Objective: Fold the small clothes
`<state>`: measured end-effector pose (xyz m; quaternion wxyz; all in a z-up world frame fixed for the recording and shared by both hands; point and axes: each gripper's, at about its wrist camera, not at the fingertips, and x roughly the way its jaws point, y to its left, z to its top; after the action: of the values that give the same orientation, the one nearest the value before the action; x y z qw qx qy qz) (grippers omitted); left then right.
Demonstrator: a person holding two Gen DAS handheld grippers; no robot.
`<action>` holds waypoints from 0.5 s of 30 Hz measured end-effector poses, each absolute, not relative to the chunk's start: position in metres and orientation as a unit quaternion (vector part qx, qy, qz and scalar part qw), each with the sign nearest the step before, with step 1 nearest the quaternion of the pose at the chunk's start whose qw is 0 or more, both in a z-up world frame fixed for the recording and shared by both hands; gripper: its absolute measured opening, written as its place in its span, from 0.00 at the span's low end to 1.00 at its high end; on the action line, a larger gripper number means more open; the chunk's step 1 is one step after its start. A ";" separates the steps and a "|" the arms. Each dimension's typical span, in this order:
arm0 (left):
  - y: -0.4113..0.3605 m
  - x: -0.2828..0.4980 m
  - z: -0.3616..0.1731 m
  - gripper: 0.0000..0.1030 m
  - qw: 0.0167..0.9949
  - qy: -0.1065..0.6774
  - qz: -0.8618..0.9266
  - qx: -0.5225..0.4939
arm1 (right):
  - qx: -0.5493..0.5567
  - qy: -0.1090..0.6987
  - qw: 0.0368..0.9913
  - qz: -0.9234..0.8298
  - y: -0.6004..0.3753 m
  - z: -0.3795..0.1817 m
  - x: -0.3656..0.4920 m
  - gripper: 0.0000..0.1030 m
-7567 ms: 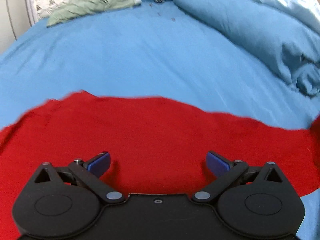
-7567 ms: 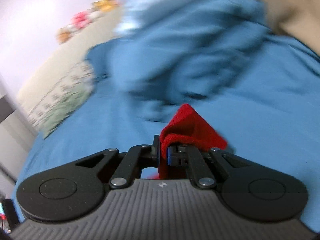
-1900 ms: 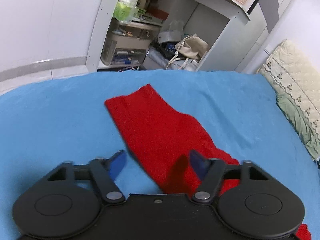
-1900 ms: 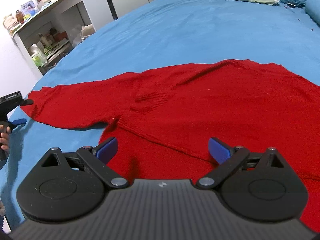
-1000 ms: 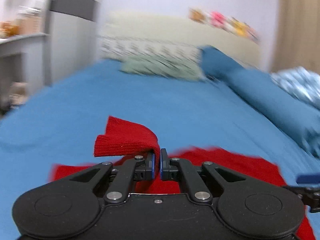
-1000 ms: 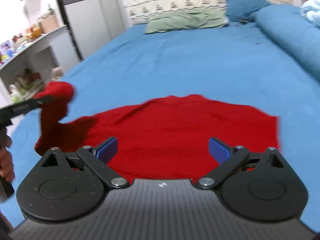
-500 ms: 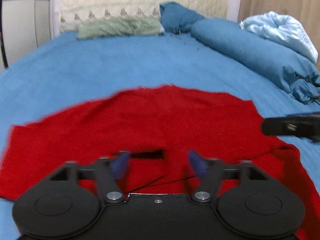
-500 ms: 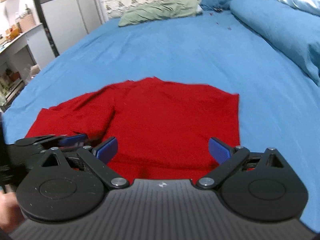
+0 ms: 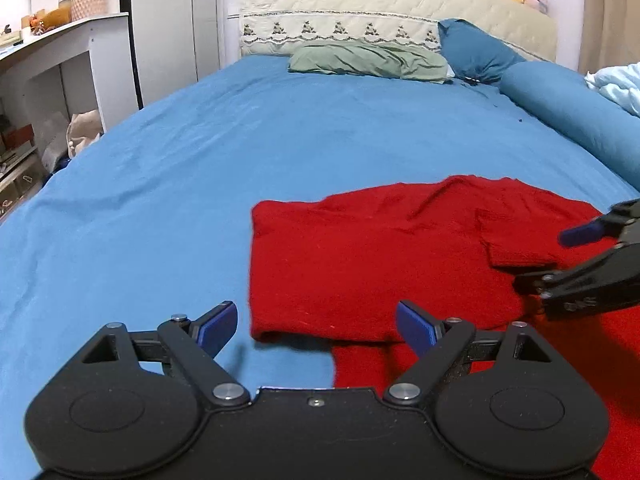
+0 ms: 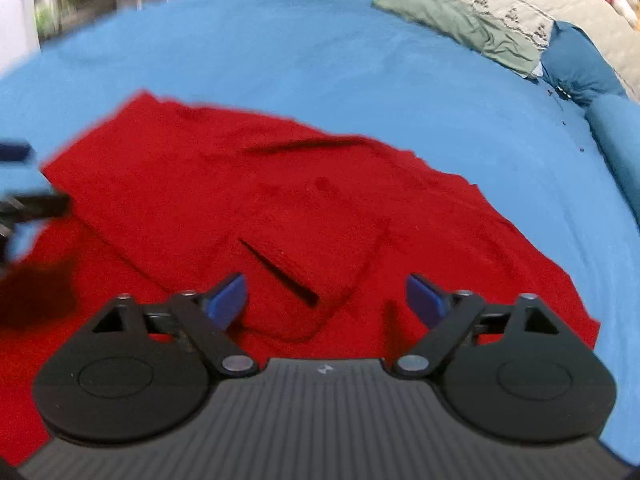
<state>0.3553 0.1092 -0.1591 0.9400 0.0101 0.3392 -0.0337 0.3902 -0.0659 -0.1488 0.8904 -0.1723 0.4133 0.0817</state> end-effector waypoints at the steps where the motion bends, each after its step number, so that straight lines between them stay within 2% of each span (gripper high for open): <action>1: 0.110 0.356 -0.159 0.87 0.940 0.339 -0.031 0.009 | -0.182 0.421 0.886 0.069 -0.061 -0.155 0.398 0.77; 4: 0.118 0.354 -0.159 0.87 0.937 0.348 -0.036 -0.016 | -0.141 0.420 0.895 0.039 -0.073 -0.155 0.410 0.71; 11: 0.120 0.342 -0.155 0.87 0.938 0.341 -0.052 -0.028 | 0.122 0.398 0.909 -0.010 -0.159 -0.157 0.386 0.72; 15: 0.120 0.344 -0.157 0.87 0.937 0.345 -0.050 -0.029 | 0.177 0.382 0.907 0.002 -0.178 -0.168 0.374 0.71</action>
<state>0.3440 0.1196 -0.1572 0.9369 -0.0294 0.3448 -0.0505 0.3743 -0.1781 -0.1676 0.9070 0.1768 0.3822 0.0017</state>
